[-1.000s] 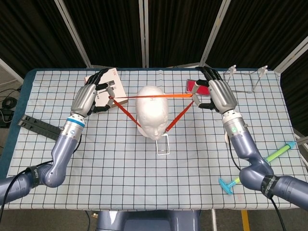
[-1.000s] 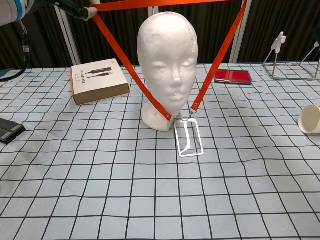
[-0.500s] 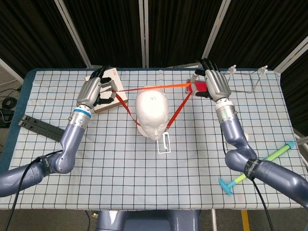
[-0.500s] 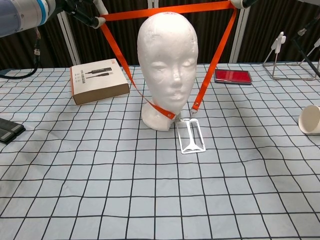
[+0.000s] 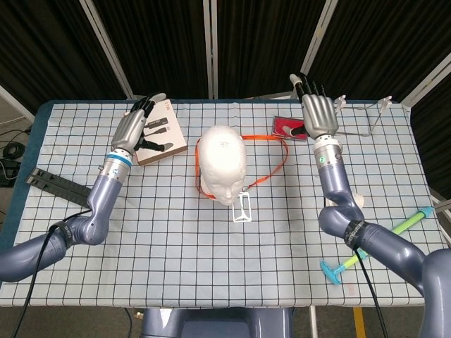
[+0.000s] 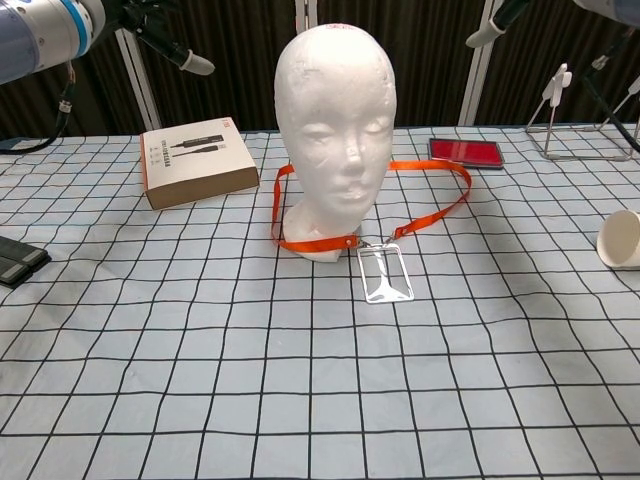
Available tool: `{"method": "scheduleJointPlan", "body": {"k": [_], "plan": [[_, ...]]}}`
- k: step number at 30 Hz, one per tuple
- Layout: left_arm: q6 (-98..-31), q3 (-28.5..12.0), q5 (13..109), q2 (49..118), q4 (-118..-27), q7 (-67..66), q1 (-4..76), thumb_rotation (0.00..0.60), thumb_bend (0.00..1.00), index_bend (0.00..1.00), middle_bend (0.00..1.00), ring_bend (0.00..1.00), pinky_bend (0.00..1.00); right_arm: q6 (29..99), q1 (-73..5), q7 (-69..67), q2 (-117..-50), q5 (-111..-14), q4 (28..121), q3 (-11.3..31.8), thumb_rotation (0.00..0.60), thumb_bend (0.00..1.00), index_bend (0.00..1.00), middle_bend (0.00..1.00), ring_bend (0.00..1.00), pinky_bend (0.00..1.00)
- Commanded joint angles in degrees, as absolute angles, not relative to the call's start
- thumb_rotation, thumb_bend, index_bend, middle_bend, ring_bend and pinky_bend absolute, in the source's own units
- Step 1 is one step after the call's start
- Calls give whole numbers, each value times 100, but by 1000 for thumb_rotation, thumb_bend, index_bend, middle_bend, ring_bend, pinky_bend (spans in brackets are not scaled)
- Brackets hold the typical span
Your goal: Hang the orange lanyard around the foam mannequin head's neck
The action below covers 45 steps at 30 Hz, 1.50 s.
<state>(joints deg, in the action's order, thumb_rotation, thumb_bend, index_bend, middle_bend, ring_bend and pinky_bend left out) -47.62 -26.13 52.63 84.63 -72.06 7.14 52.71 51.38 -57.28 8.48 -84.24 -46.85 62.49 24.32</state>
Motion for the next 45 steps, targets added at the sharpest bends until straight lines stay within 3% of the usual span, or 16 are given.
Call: {"method": "scheduleJointPlan", "body": {"k": [1,6,9,15,24,31,36,45], "plan": [[-4971,-2501,5535,8274,-7388,715,5114,600,0,0,0,0,0,5287,-5558,932,-8162,-4814,6588,2397,600,59,0,0,0,0],[-5376,-2214,5931,7898,-7743,431,4795,600,0,0,0,0,0,5474,-5145,972,-7571,-5114,7280,2190,600,496,27,0,0,0],[-5670,-2004,6149,7631,-7963,174,4548,600,0,0,0,0,0,5596,-4856,912,-7198,-5335,7683,2047,600,664,45,0,0,0],[-6528,-1399,6573,6879,-8810,-612,3746,600,1,0,0,0,0,5824,-4117,580,-6279,-6028,8615,1607,600,842,107,4,0,0],[-7703,-704,6777,6257,-9901,-1360,2590,600,1,0,0,0,0,5767,-3432,-154,-5802,-7280,9233,800,600,984,215,116,0,1],[-8496,-290,6955,6129,-10499,-2031,1885,600,1,0,0,0,0,5374,-3406,-174,-6213,-7946,9313,293,600,1000,244,172,21,48],[-8558,-221,7009,6122,-10579,-1799,1661,600,3,0,0,0,0,5189,-3509,-73,-6736,-7982,9316,258,600,1000,261,222,43,56],[-8482,-302,7140,6191,-10252,-1430,1581,600,3,0,0,0,0,4974,-3761,210,-7683,-7832,9149,393,600,1000,262,215,44,46]]}}
